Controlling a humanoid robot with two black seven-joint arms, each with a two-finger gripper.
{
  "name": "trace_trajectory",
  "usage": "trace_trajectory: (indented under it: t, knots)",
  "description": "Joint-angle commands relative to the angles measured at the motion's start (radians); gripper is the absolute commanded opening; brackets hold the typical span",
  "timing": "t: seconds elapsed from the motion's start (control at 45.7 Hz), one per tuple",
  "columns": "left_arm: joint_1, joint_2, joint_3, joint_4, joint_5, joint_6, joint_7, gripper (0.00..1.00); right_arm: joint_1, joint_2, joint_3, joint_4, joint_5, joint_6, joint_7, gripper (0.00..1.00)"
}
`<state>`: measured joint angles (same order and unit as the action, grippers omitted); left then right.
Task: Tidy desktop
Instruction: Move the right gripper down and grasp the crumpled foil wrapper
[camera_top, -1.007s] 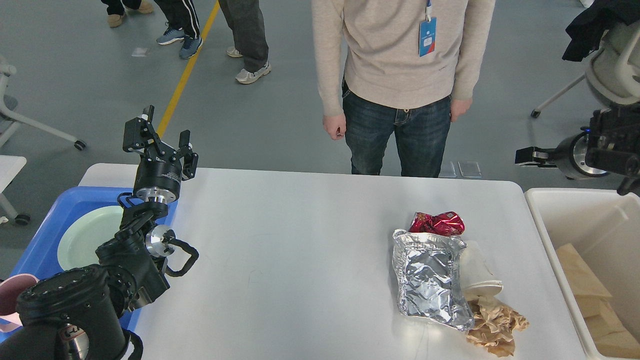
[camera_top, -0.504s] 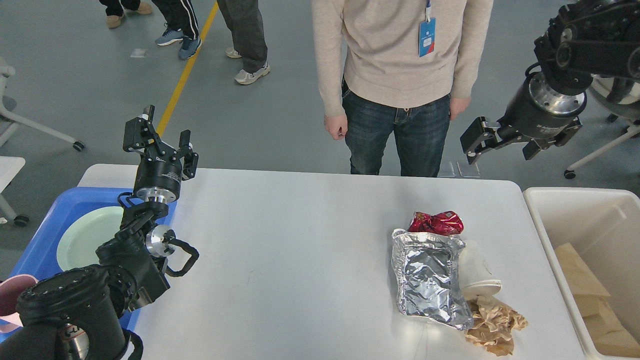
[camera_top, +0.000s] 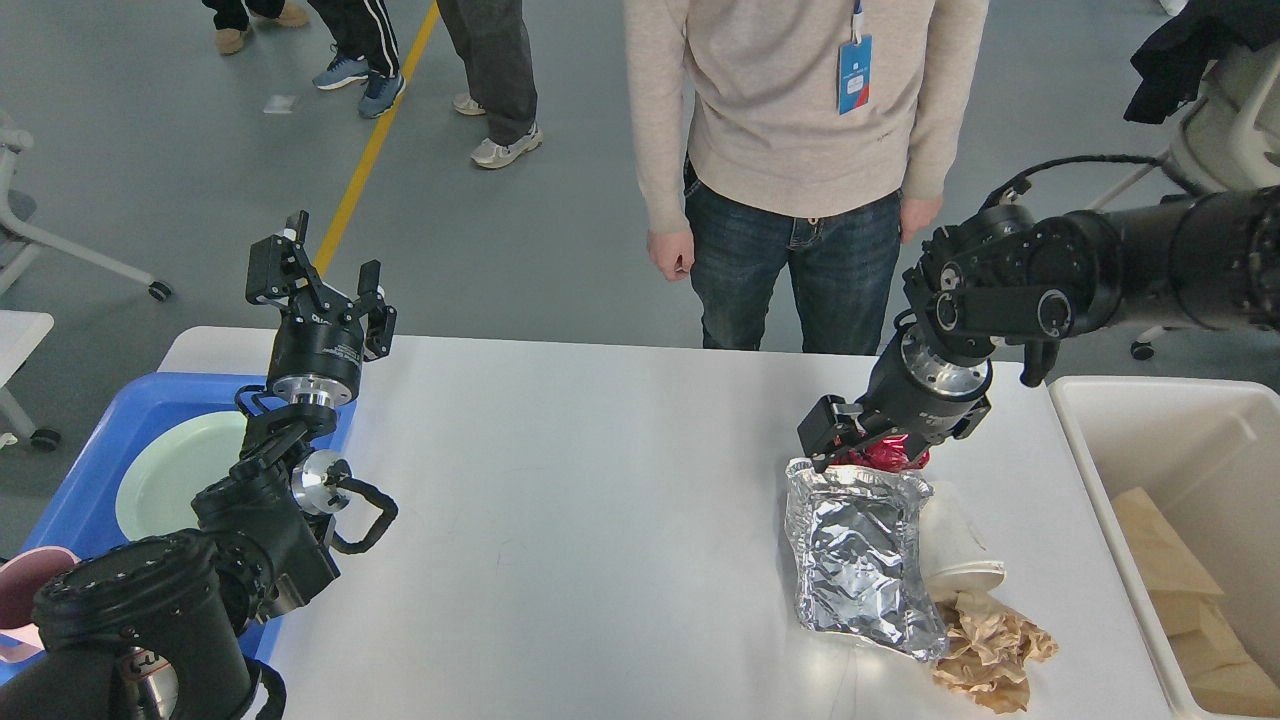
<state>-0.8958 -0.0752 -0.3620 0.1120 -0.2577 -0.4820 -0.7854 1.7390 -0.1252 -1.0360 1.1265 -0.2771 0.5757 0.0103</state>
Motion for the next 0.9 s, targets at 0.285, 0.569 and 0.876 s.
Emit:
trace_trajectory:
  t: [0.285, 0.569, 0.876]
  knots:
    - [0.000, 0.000, 0.000, 0.000, 0.000, -0.001, 0.000, 0.97, -0.282, 0.148, 0.048, -0.163, -0.001, -0.149, -0.001, 1.00]
    - [0.000, 0.000, 0.000, 0.000, 0.000, -0.001, 0.000, 0.97, -0.401, 0.191, 0.047, -0.269, -0.001, -0.221, -0.003, 0.82]
    - [0.000, 0.000, 0.000, 0.000, 0.000, -0.001, 0.000, 0.97, -0.409, 0.200, 0.028, -0.272, -0.005, -0.221, -0.004, 0.00]
